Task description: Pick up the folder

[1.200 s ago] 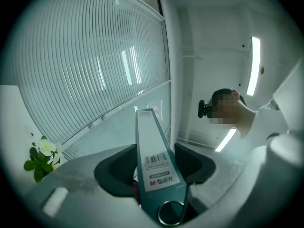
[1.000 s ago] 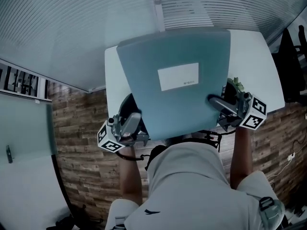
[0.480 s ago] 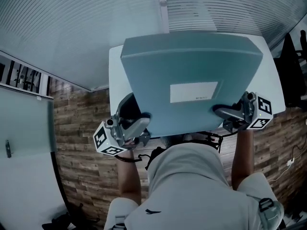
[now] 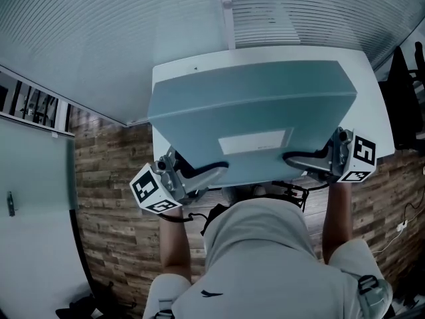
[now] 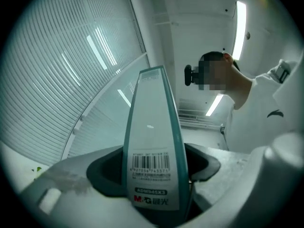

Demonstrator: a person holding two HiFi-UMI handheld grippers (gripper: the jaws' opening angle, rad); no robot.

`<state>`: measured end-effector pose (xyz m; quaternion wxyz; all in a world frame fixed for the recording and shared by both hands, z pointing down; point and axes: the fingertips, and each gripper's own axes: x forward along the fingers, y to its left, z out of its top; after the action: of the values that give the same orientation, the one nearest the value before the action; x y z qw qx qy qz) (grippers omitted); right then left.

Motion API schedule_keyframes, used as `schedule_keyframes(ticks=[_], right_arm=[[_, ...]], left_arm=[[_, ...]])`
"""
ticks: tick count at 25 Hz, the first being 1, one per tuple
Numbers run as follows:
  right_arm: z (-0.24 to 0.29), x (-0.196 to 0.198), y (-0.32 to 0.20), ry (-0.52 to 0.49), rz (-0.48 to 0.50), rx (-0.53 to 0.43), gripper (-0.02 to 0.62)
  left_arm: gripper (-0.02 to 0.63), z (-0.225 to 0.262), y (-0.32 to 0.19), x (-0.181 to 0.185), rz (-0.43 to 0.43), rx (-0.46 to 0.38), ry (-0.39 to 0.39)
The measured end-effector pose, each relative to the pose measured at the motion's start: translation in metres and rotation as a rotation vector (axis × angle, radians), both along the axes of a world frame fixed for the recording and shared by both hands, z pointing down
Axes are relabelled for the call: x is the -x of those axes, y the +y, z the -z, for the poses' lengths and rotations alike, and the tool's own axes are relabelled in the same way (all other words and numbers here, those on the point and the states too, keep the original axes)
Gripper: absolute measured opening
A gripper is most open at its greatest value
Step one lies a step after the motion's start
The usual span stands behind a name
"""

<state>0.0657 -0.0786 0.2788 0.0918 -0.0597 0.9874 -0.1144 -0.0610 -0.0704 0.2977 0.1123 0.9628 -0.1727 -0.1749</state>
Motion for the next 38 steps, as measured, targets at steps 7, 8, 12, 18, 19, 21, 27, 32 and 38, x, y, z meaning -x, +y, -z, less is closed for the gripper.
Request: schedule_keyframes(ticks=[7,8,12,18,19,21,27,32,38], right_arm=[[0.007,0.008,0.006,0.083,0.072,-0.041,0.296],[0.008,0.009,0.007,0.089,0.081,-0.037,0.296],[0.011,0.012,0.008,0.102,0.098,-0.027,0.296],[0.008,0.017,0.01,0.097,0.119,-0.061,0.316],[0.007,0.019,0.011,0.093,0.118,-0.068,0.319],[0.006,0.021,0.011,0.085,0.111,-0.081,0.328],[0.013,0.021,0.0,0.059,0.042,-0.105,0.367],[0.032,-0.003,-0.021,-0.061,-0.123,-0.088,0.347],[0.039,-0.054,-0.045,-0.138,-0.396,-0.058,0.296]], left_arm=[[0.351,-0.011,0.01,-0.022,-0.072,0.025,-0.125],[0.351,-0.01,0.011,-0.022,-0.07,0.034,-0.12],[0.348,-0.009,0.014,-0.019,-0.047,0.043,-0.096],[0.341,-0.008,0.022,-0.014,0.008,-0.021,-0.118],[0.339,-0.009,0.024,-0.012,0.015,-0.034,-0.121],[0.334,-0.008,0.027,-0.009,0.032,-0.061,-0.122],[0.325,-0.006,0.031,-0.002,0.106,-0.097,-0.093],[0.321,0.001,0.033,0.017,0.232,-0.112,-0.068],[0.318,0.009,0.03,0.067,0.535,-0.099,-0.123]])
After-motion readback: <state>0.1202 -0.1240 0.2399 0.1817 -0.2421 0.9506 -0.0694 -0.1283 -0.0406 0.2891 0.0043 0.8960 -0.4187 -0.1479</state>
